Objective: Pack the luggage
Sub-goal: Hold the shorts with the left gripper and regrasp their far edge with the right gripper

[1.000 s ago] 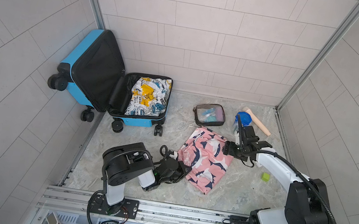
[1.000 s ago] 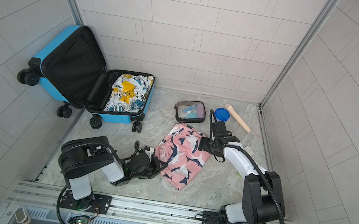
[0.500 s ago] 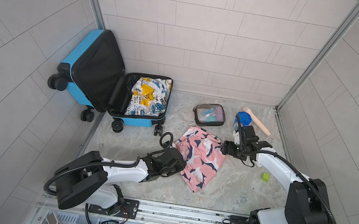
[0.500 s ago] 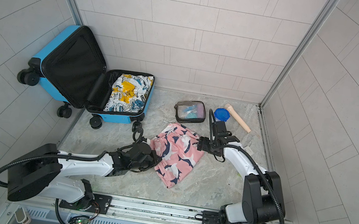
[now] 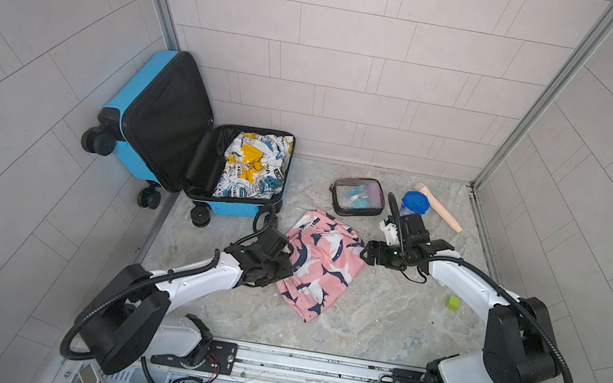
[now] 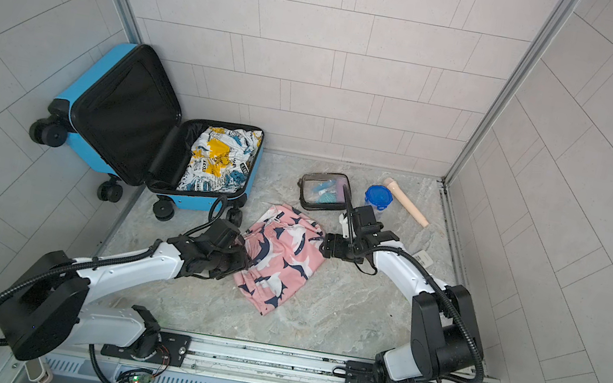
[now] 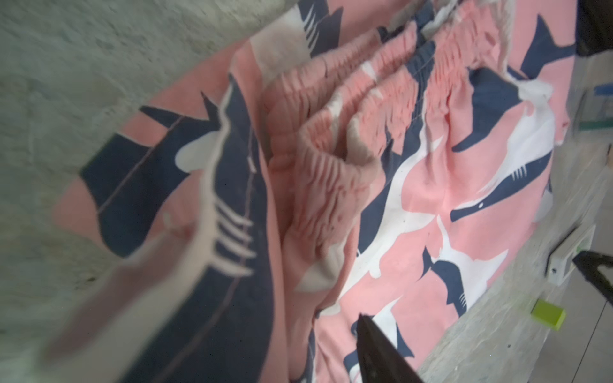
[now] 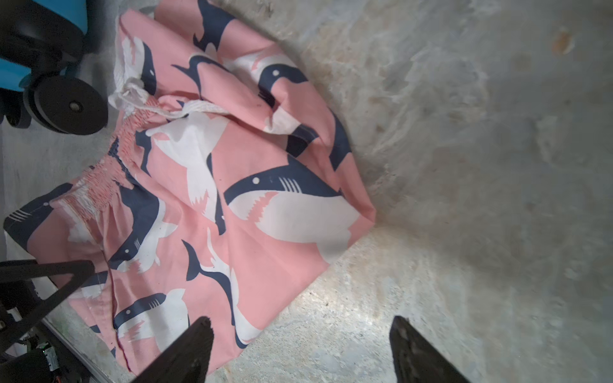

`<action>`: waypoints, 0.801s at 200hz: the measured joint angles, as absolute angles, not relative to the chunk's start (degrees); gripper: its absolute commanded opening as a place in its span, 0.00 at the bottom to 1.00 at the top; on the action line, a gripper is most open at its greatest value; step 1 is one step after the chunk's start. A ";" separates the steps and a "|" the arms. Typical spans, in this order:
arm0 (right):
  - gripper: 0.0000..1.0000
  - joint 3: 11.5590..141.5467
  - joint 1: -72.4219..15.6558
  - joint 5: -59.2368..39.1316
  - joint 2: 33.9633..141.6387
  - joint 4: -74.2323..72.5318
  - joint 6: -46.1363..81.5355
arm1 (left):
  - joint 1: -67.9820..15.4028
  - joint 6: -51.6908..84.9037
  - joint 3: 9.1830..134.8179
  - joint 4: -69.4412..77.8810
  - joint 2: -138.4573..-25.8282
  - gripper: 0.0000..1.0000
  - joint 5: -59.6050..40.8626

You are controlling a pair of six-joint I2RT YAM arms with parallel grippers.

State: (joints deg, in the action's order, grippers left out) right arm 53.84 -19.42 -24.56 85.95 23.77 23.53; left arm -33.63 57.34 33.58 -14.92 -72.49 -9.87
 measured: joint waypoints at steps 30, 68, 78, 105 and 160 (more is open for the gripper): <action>0.85 57.95 -21.65 -22.68 89.73 23.79 23.46 | -33.39 58.06 31.09 -14.13 -69.41 0.67 -11.86; 0.85 63.70 -21.69 -17.82 95.66 25.02 21.50 | -33.39 60.40 26.30 -13.37 -65.49 0.72 -13.37; 0.85 64.99 -21.65 -17.19 97.43 25.23 20.97 | -33.39 61.28 25.06 -12.27 -64.58 0.73 -13.87; 0.85 67.20 -21.65 -16.67 101.73 25.52 20.12 | -33.39 63.44 22.76 -8.82 -64.45 0.73 -14.79; 0.63 67.35 -22.04 -18.68 103.61 24.47 20.14 | -33.39 66.48 22.15 -0.38 -67.24 0.73 -15.49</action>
